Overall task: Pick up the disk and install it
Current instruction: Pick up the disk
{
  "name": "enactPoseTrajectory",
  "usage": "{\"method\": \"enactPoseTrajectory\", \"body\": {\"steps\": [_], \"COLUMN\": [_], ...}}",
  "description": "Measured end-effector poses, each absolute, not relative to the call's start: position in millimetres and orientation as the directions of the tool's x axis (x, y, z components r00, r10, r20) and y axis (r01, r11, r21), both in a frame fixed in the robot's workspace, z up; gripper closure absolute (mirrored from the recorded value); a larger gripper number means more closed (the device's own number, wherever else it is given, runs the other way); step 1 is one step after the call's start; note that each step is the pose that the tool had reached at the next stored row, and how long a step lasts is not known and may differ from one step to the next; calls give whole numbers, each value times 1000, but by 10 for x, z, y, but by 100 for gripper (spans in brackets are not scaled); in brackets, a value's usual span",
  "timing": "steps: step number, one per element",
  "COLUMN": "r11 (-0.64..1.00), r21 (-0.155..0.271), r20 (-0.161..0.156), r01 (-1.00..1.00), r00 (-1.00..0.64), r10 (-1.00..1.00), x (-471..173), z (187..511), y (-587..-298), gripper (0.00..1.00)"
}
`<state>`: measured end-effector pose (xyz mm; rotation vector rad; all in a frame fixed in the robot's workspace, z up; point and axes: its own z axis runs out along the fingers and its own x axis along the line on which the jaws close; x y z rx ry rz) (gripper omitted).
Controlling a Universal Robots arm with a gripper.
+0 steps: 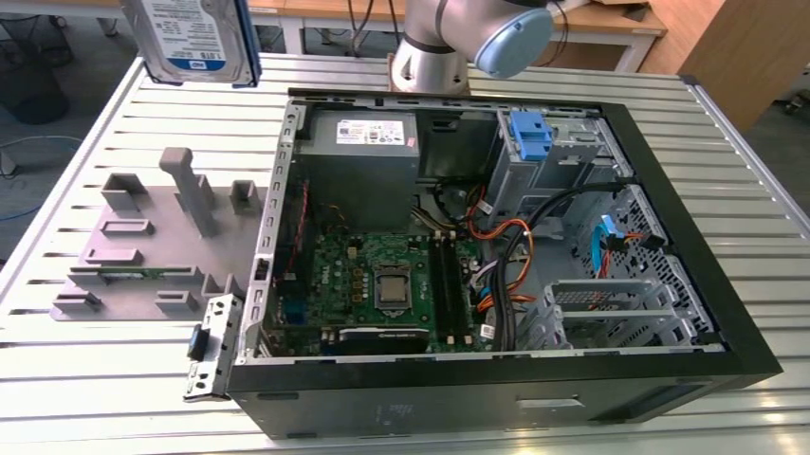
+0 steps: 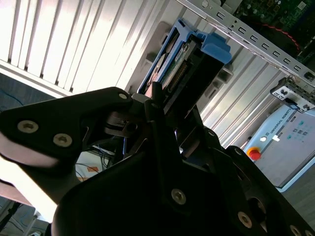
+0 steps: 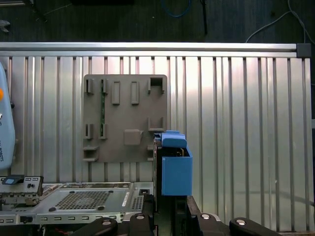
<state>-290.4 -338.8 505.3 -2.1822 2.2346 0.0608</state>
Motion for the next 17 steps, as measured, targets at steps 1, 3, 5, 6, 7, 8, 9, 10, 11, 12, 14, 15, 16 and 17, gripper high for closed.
{"method": "enactPoseTrajectory", "body": {"steps": [1,3,5,6,7,8,9,10,11,12,14,15,16,17], "r11": [23,23,24,24,24,24,24,24,24,24,24,24,24,24], "r21": [15,15,15,15,15,15,15,15,15,15,15,15,15,15], "r20": [-40,-40,-40,-40,-40,-40,-40,-40,-40,-40,-40,-40,-40,-40], "r01": [-1000,-1000,-1000,-1000,-1000,-1000,-1000,-1000,-1000,-1000,-1000,-1000,-1000,-1000], "r00": [-24,-24,-24,-24,-24,-24,-24,-24,-24,-24,-24,-24,-24,-24], "r10": [-999,-999,-999,-999,-999,-999,-999,-999,-999,-999,-999,-999,-999,-999], "x": [-2901,-2890,-2878,-2872,-2866,-2861,-2856,-2850,-2844,-2838,-2826,-2823,-2823,-2822], "z": [5052,5052,5052,5052,5052,5052,5052,5052,5052,5052,5052,5052,5052,5051], "y": [-3388,-3388,-3388,-3388,-3388,-3388,-3388,-3388,-3388,-3388,-3388,-3388,-3388,-3388], "gripper": [65,65,65,65,65,65,65,65,65,65,65,65,65,65]}}
